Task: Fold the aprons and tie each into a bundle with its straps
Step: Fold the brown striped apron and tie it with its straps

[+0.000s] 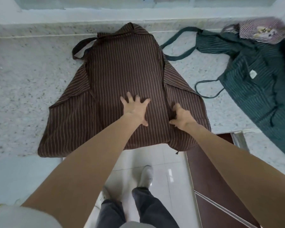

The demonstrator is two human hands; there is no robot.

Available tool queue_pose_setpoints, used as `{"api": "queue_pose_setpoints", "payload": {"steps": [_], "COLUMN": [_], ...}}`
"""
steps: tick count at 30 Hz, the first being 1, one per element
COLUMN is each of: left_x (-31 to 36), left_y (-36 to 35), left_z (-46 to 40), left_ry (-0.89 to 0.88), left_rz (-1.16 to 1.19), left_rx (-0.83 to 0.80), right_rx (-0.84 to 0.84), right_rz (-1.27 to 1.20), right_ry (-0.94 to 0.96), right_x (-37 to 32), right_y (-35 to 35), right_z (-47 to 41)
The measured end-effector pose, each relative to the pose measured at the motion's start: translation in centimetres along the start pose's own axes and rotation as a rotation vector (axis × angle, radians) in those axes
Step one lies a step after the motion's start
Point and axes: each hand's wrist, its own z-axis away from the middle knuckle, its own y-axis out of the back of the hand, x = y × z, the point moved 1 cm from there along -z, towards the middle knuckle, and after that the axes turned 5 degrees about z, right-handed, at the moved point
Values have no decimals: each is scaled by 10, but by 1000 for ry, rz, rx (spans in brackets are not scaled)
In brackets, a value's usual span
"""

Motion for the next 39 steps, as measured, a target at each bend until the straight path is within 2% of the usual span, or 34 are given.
{"api": "queue_pose_setpoints", "payload": {"steps": [2,5,6,8,10,12,17,21,27,32,34,35,39], "left_x": [5,9,10,12,15,17,15,14,8,7,6,6,11], "left_y": [2,5,7,10,14,17,16,15,7,8,10,13,40], "left_z": [-7,-14,-17,-20,-23,-23,-23,-23,-24,-19,-16,-13,-2], "left_ry": [62,76,83,96,104,99,98,94,99,92,125,150,122], "left_rz": [-90,-142,-161,-208,-249,-266,-249,-237,-202,-150,24,205,1306], "left_rx": [-3,-5,-2,1,-6,-18,-9,-4,29,23,-8,-20,-9], "right_rx": [121,463,508,451,350,327,354,254,334,208,175,160,94], "right_rz": [-94,-234,-229,-144,67,195,254,338,237,-286,-384,-418,-514], "right_ry": [9,-86,-110,-143,-151,-142,-102,-80,-12,98,134,150,215], "right_x": [8,27,34,43,49,52,48,46,30,2,-7,-13,-38], "right_y": [9,32,39,49,54,58,69,70,65,70,70,70,69], "right_z": [-7,-20,-27,-36,-45,-52,-62,-60,-60,-42,-35,-32,-18]}}
